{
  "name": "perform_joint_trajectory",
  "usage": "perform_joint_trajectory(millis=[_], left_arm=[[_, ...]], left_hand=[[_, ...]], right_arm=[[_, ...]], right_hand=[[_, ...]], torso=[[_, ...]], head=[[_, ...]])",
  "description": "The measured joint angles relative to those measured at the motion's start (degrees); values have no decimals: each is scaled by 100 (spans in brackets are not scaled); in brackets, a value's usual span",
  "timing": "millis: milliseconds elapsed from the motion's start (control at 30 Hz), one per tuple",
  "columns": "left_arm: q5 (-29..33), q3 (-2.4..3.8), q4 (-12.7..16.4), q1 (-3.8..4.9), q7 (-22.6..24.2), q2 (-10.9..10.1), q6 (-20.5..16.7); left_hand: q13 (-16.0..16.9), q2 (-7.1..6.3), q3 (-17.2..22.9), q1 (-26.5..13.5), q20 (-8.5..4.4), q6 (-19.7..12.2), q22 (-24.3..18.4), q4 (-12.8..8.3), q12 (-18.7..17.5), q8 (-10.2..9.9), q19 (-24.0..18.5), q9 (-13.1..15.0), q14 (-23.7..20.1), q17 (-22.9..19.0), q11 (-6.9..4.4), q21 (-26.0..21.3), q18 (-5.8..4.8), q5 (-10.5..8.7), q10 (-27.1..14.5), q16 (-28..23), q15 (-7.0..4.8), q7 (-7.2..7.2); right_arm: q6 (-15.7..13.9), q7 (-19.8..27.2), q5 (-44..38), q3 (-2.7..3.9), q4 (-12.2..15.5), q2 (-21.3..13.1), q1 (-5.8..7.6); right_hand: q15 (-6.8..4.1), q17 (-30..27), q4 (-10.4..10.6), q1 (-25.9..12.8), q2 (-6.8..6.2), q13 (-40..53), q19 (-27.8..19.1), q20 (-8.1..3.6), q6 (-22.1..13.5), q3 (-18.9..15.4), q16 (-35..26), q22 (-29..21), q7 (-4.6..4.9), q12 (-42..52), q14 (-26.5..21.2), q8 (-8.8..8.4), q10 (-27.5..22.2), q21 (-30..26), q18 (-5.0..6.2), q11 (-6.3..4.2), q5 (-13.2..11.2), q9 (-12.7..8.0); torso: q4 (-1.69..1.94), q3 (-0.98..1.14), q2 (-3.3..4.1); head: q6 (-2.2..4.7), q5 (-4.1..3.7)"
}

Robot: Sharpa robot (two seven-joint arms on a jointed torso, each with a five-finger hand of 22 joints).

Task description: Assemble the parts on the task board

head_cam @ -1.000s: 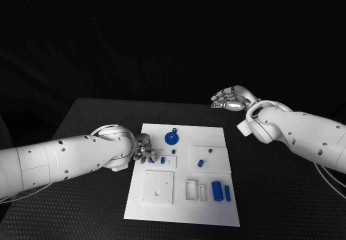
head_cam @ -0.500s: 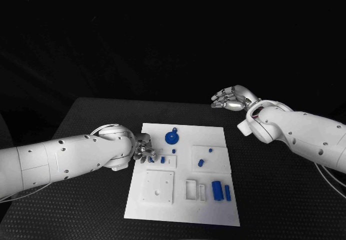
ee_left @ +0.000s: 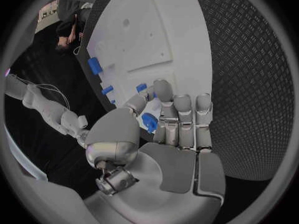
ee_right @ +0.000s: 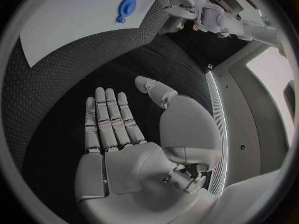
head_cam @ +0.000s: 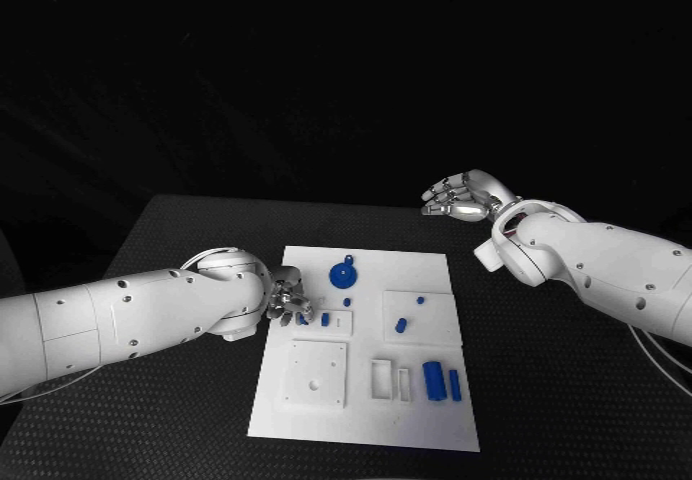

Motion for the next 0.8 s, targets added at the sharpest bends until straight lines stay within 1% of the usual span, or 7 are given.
perform_joint_trajectory(millis=[200, 400, 467, 533, 600, 667, 800], left_arm=[[-7, 3, -35, 2, -8, 32, 33], [-21, 18, -48, -11, -13, 40, 60], [-31, 19, -52, -14, -19, 40, 61], [-41, 19, -56, -17, -27, 40, 61], [-47, 16, -60, -21, -35, 39, 61], [-53, 8, -63, -32, -47, 38, 64], [-57, 1, -61, -45, -64, 37, 86]], left_hand=[[5, 6, -18, -6, 0, 15, 0, 18, 12, 6, 0, 0, 10, 0, 2, 0, 0, -14, 2, 0, -10, -6], [5, -10, -14, -26, 0, 37, -1, 173, 40, 42, 0, 11, 13, 0, -12, 0, 0, -184, -12, 27, -13, -7], [5, -77, -12, -94, 0, 80, -1, 226, 68, 46, 0, 7, 30, -1, -13, 0, 0, -250, -13, 27, -32, -50], [5, -102, -16, -116, 0, 132, -1, 239, 68, 46, 0, 7, 20, -1, -21, 0, 0, -299, -21, 27, -61, -102], [5, -211, -14, -152, 0, 206, -2, 386, 102, 74, 0, 23, 10, -10, -23, 0, 0, -604, -22, 58, -91, -177], [0, -321, -35, -198, 0, 281, -8, 501, 106, 124, 0, 36, 10, -16, -22, 0, 0, -743, -23, 66, -114, -251], [-8, -431, -53, -280, 0, 372, -10, 577, 106, 118, 0, 28, -7, -16, -2, 0, 0, -785, -43, 67, -132, -342]], right_arm=[[1, 1, 1, 0, 4, 2, 0], [2, 2, 2, 0, 4, 0, 0], [2, 2, 3, -1, 4, 0, 0], [2, 2, 3, -1, 4, 0, 0], [3, 2, 3, -1, 4, 0, 0], [3, 2, 3, -1, 5, -1, -1], [3, 2, 4, -1, 9, -2, -2]], right_hand=[[0, -16, 32, 0, 0, 0, 0, 0, -19, -32, 0, 17, 19, -22, 0, 0, 0, -21, 0, 0, 0, -5], [15, -18, 16, 0, 0, 0, 0, 0, -20, -47, -23, 20, 20, -45, -16, 0, 0, -44, 0, 0, 0, -5], [20, -21, 16, 0, 0, 0, 0, 0, -20, -47, -23, 23, 20, -45, -21, 0, 0, -44, 1, 0, 0, -5], [20, -21, 16, 0, 0, 0, 0, 0, -20, -47, -23, 23, 20, -45, -21, 0, 0, -44, 0, 0, 0, -5], [20, -22, 16, 0, 0, 1, 0, 0, -20, -47, -23, 29, 20, -45, -21, 0, 0, -44, 1, 0, 0, -10], [20, -28, 16, 0, 0, 1, 0, 0, -20, -47, -23, 33, 20, -45, -21, 0, 0, -44, 0, 0, -1, -10], [20, -28, 16, 0, 0, 1, 0, 0, -20, -47, -23, 33, 20, -66, -21, 0, -1, -44, 1, 0, -1, -10]], torso=[[1, 1, 0], [1, 1, 0], [1, 1, 0], [1, 1, 1], [0, 1, 1], [0, 1, 1], [1, 1, 1]], head=[[4, -2], [1, -8], [-7, -9], [-13, -12], [-18, -14], [-19, -15], [-23, -20]])
